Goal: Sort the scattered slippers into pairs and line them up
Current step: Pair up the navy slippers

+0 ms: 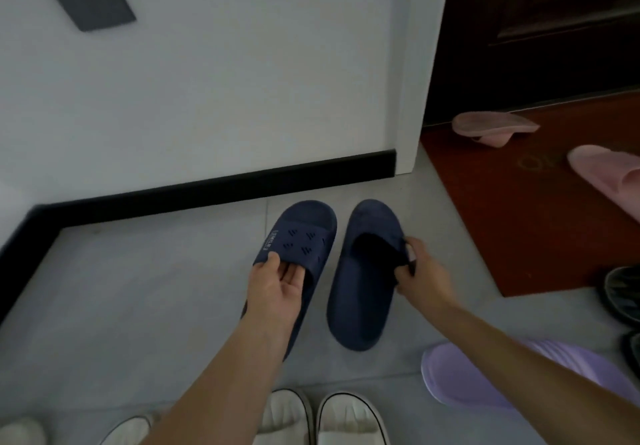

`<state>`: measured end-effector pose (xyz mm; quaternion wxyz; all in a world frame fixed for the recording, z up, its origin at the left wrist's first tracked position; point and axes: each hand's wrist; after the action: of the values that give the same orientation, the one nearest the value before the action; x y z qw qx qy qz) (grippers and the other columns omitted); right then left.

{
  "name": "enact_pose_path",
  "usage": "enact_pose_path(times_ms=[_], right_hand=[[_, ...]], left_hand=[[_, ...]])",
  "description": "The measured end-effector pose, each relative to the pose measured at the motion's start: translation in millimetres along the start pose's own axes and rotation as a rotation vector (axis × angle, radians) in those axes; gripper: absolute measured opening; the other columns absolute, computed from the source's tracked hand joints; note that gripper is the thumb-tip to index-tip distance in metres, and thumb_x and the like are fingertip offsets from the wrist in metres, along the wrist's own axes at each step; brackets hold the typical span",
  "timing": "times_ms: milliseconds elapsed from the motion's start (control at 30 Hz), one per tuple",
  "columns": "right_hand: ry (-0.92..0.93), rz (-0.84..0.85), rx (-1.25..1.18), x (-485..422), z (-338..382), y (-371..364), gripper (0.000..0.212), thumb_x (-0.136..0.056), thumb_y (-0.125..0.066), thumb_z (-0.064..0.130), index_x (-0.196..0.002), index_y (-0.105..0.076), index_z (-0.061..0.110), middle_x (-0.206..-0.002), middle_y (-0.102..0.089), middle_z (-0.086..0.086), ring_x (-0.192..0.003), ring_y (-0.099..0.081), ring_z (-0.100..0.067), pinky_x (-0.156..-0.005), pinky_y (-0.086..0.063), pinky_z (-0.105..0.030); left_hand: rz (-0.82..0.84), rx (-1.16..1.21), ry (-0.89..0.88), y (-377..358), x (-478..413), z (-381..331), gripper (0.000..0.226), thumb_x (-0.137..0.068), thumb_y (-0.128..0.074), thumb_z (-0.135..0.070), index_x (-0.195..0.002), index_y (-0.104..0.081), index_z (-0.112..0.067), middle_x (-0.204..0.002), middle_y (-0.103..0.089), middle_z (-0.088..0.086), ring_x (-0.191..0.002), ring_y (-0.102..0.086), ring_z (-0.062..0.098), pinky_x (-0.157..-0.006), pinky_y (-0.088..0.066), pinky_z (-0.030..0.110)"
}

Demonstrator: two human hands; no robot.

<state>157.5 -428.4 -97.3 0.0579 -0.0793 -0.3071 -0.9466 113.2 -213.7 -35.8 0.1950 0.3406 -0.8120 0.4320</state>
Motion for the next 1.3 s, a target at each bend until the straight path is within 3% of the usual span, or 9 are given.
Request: enact_pose_path(times_ms=[167,267,333,433,533,667,967,1133,1300], right_hand=[[0.137,0.104,0.051,21.4,12.9,-32.2,0.057,-0.083,-0.05,0.009,-0.133,-0.034,0.033,-0.085,-0.056,0.001,-0.067,-0.056,-0.014,-0.053,-0.039,-0.02],[0.13,0.167,0.168,19.6,8.1,-39.5,0.059,-0.084,-0.047,0.006,-0.138,-0.033,0.027,-0.109,-0.057,-0.011,-0.089,-0.059,-0.028,-0.074,-0.046,-0.031],[0.107,0.241,0.243,19.3,2.5,-43.0,0.054,-0.086,-0.044,0.005,-0.136,-0.037,0.023,-0.115,-0.06,-0.015,-0.099,-0.059,-0.033,-0.081,-0.044,-0.032],[0.082,0.283,0.284,18.9,0.8,-46.7,0.046,-0.085,-0.045,0.011,-0.129,-0.041,0.022,-0.108,-0.063,-0.013,-0.095,-0.06,-0.031,-0.078,-0.045,-0.033],[0.055,0.245,0.261,14.8,7.8,-50.8,0.039,-0.085,-0.051,0.019,-0.123,-0.043,0.016,-0.106,-0.061,-0.012,-0.094,-0.059,-0.027,-0.075,-0.044,-0.031],[0.036,0.244,0.189,19.6,13.2,-54.1,0.038,-0.087,-0.054,0.019,-0.123,-0.044,0.013,-0.096,-0.061,-0.007,-0.088,-0.058,-0.021,-0.073,-0.044,-0.028],[-0.031,0.221,0.244,42.0,-22.7,-9.8,0.044,-0.083,-0.059,0.021,-0.125,-0.046,0.023,-0.079,-0.058,0.004,-0.076,-0.055,-0.013,-0.073,-0.04,-0.023],[-0.065,0.181,0.283,33.7,-19.8,15.5,0.044,-0.083,-0.059,0.02,-0.125,-0.047,0.019,-0.078,-0.059,0.004,-0.075,-0.054,-0.014,-0.07,-0.038,-0.022],[-0.026,0.079,0.222,18.2,-6.0,41.6,0.043,-0.086,-0.06,0.027,-0.126,-0.046,0.02,-0.084,-0.058,0.004,-0.075,-0.055,-0.013,-0.066,-0.037,-0.021]], left_hand=[[-0.076,0.094,-0.037,19.6,-11.7,18.8,0.038,-0.1,-0.037,-0.008,-0.138,-0.04,-0.001,-0.138,-0.046,0.021,-0.127,-0.046,0.032,-0.098,-0.044,0.039],[0.001,-0.234,-0.021,45.9,-24.5,33.8,0.039,-0.1,-0.031,-0.002,-0.135,-0.032,0.015,-0.141,-0.036,0.034,-0.136,-0.033,0.04,-0.114,-0.028,0.041],[0.035,-0.544,0.025,55.3,-31.5,39.1,0.025,-0.097,-0.038,0.0,-0.117,-0.052,0.004,-0.12,-0.055,0.022,-0.116,-0.052,0.03,-0.105,-0.038,0.033],[0.008,-1.085,0.005,56.4,-41.0,46.2,0.018,-0.089,-0.056,-0.008,-0.105,-0.052,-0.015,-0.089,-0.054,0.006,-0.072,-0.051,0.011,-0.06,-0.045,0.018],[0.015,-1.482,-0.063,58.4,-49.0,57.2,0.062,-0.084,-0.068,-0.029,-0.131,-0.038,-0.004,-0.118,-0.054,0.013,-0.096,-0.057,0.021,-0.079,-0.051,0.028],[0.003,-1.846,-0.185,54.6,-58.7,68.8,0.052,-0.087,-0.056,-0.049,-0.114,-0.044,-0.006,-0.119,-0.051,0.016,-0.106,-0.054,0.032,-0.084,-0.049,0.039],[-0.058,-1.8,-0.339,42.6,-106.8,20.1,0.029,-0.098,-0.041,-0.027,-0.106,-0.051,-0.002,-0.103,-0.063,0.021,-0.093,-0.061,0.035,-0.08,-0.051,0.039],[0.105,-1.919,-0.274,23.2,-103.6,-12.0,0.041,-0.096,-0.047,-0.034,-0.064,-0.047,-0.01,-0.061,-0.052,0.005,-0.058,-0.05,0.019,-0.061,-0.044,0.031],[0.403,-1.898,-0.451,-20.7,-58.2,33.3,0.03,-0.093,-0.051,-0.037,-0.074,-0.049,-0.014,-0.073,-0.06,0.004,-0.065,-0.052,0.015,-0.058,-0.039,0.029]])
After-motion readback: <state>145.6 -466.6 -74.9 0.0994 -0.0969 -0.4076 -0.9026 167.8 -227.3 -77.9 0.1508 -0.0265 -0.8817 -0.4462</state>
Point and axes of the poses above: each hand's wrist, its own x-axis away from the middle knuckle, its own y-axis out of the back of the hand, z = x × y
